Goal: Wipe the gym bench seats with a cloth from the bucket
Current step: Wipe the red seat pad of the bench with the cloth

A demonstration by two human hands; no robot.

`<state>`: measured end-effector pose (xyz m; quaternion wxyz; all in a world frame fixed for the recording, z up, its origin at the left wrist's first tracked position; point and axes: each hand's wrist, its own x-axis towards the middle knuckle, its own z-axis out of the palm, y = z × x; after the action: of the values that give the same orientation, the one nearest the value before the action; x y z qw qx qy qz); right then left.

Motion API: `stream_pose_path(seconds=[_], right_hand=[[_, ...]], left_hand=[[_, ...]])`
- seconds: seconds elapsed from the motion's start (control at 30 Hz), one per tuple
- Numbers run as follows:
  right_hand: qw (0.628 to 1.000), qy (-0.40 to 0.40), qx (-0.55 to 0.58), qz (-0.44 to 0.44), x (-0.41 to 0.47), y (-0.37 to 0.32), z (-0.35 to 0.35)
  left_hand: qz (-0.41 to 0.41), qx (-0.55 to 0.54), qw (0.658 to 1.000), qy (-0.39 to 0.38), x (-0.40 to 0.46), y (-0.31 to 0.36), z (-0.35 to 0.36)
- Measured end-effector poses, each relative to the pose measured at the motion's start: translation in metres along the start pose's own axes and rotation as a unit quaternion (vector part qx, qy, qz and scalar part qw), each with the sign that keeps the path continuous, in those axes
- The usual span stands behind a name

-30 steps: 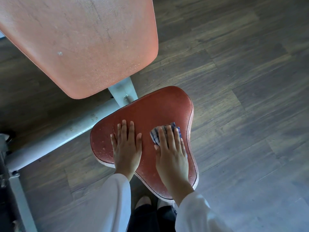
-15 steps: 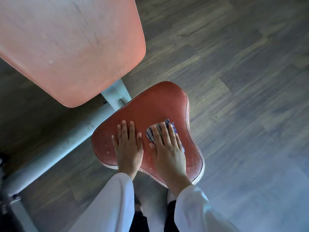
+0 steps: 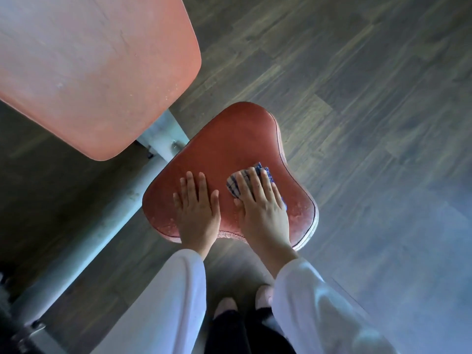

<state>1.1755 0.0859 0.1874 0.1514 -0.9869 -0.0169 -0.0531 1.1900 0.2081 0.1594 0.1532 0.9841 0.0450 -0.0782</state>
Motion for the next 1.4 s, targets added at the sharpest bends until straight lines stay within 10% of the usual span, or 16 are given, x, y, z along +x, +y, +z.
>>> stream_pose_path(seconds=[0.33, 0.63, 0.83, 1.07, 1.27, 1.4], right_hand=[[0.989, 0.057, -0.012, 0.135, 0.006, 0.036, -0.007], [0.995, 0.01, -0.061, -0.075, -0.063, 0.003, -0.004], [0.998, 0.034, -0.027, 0.049, -0.035, -0.002, -0.005], [0.999, 0.023, -0.023, -0.038, -0.068, 0.022, -0.016], [0.98, 0.112, 0.078, 0.146, -0.036, 0.057, -0.02], [0.995, 0.064, 0.027, 0.069, -0.024, 0.042, -0.019]], left_hand=[[-0.008, -0.012, 1.0, 0.006, -0.005, 0.005, 0.003], [-0.001, -0.058, 0.998, 0.002, -0.006, -0.004, -0.002], [0.023, -0.021, 1.0, 0.001, -0.008, -0.01, 0.001], [-0.026, -0.054, 0.998, -0.008, -0.007, 0.006, -0.002], [-0.025, -0.032, 0.999, -0.01, -0.007, 0.006, 0.002], [-0.012, -0.013, 1.0, 0.009, -0.008, 0.005, 0.006]])
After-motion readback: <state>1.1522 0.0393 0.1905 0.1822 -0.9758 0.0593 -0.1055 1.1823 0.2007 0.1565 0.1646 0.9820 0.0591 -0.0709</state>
